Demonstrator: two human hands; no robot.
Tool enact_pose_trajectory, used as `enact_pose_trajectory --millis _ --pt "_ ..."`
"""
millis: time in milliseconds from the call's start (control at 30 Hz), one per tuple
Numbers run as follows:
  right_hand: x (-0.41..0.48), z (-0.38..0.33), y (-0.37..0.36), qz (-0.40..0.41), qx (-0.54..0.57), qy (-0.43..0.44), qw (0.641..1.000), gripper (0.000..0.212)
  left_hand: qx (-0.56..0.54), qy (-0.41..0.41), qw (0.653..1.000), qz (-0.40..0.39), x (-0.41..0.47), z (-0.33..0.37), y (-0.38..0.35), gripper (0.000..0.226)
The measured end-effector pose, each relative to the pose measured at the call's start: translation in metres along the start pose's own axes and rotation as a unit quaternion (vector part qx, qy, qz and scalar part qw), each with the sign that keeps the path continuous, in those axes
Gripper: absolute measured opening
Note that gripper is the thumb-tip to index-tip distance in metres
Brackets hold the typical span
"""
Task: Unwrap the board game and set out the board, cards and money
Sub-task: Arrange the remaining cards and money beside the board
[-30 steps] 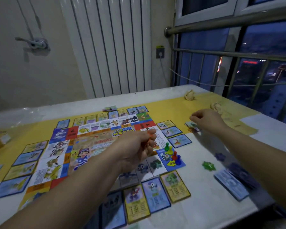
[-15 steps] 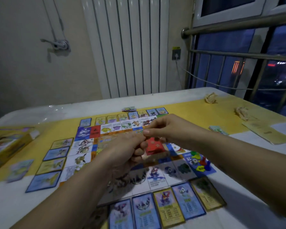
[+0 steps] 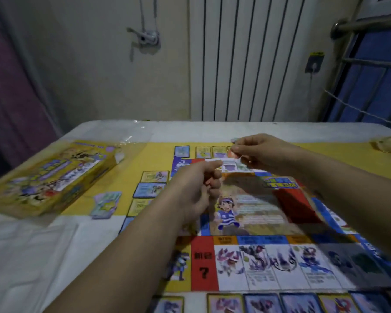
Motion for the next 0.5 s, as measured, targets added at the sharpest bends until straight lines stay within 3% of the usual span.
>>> enact_pose_trajectory --millis 100,200,333,500 --pt "0.047 0.011 0.021 0.167 -0.074 -0.001 0.983 0.014 -0.105 -0.006 0.994 0.034 0.013 0.008 0.023 0.025" --pt "0.092 0.019 0.042 0.279 -0.111 -0.010 0.954 0.023 -0.126 -0.031 0.990 0.047 0.021 0.018 0.037 0.027" --pt "0.117 0.026 0.057 0.309 -0.208 -0.076 0.925 0.044 -0.100 -0.057 0.991 0.066 0.024 0.022 0.042 0.020" --pt "0.101 0.020 0.040 0.273 -0.227 -0.020 0.935 0.030 -0.028 -0.052 0.994 0.093 0.018 0.017 0.044 0.022"
Point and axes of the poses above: each hand's wrist, its own x-axis towards the middle knuckle, its own y-axis out of the back of the hand, z = x × y, the point moved 2 cm from there along x, towards the middle knuckle, and after that the axes turned 2 degrees about -y, right-handed, at the moved point
